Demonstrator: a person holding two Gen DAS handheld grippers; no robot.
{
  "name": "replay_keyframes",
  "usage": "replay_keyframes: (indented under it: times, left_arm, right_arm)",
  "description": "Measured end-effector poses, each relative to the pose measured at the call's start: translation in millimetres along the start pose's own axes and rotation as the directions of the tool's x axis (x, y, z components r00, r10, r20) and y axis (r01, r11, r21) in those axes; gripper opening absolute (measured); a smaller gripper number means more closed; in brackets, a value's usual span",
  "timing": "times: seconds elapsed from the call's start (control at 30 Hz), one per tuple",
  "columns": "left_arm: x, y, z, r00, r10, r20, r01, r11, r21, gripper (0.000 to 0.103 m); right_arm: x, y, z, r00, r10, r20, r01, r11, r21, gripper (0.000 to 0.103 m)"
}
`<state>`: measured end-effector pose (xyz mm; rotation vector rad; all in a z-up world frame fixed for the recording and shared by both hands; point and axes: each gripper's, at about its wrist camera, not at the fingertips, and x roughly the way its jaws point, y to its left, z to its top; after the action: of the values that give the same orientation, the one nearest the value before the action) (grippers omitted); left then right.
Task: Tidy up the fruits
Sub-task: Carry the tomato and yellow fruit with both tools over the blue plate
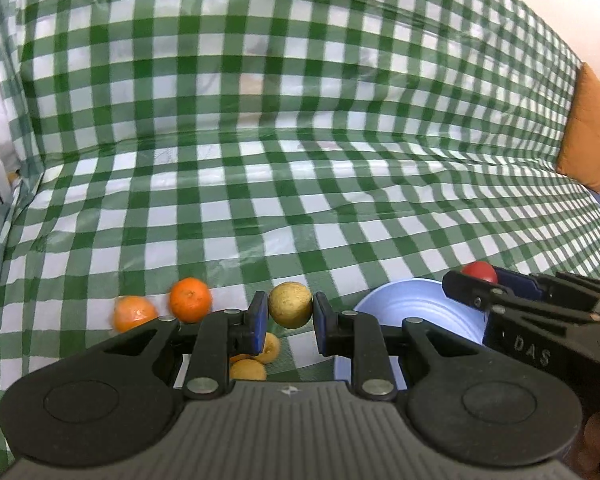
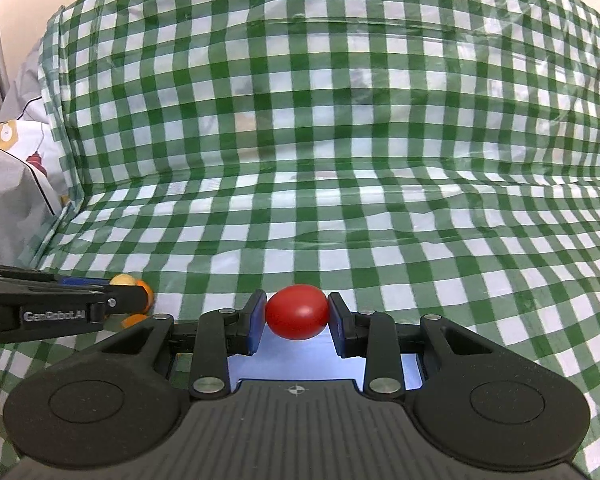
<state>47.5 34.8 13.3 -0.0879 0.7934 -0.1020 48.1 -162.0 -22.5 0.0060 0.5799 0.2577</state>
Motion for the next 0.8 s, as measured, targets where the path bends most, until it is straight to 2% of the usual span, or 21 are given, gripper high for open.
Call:
replay_keyframes:
  times: [0.23, 0.33, 0.8]
  left_arm:
    - [-3.2, -9.9, -1.5, 0.999, -0.043, 0.01, 0.042, 0.998, 0.04, 0.026]
    - [-0.2, -15.2, -1.8, 0.999, -0.05, 0.004, 0.05, 0.997, 0.056, 0.026]
    - [6.6, -46.0, -11.7, 0.994, -0.11, -0.025, 0.113, 0.985, 0.128, 0.026]
  right_arm:
    - [-4.9, -30.2, 6.9, 0.999, -0.046, 0.016, 0.045, 0.998, 0.053, 0.034]
    - [-2.5, -39.7, 6.0, 0.998, -0.057, -0.004, 0.057, 0.995, 0.082, 0.034]
    - [2.1, -46.1, -1.6, 0.995, -0.077, -0.06, 0.082, 0.993, 0.086, 0.034]
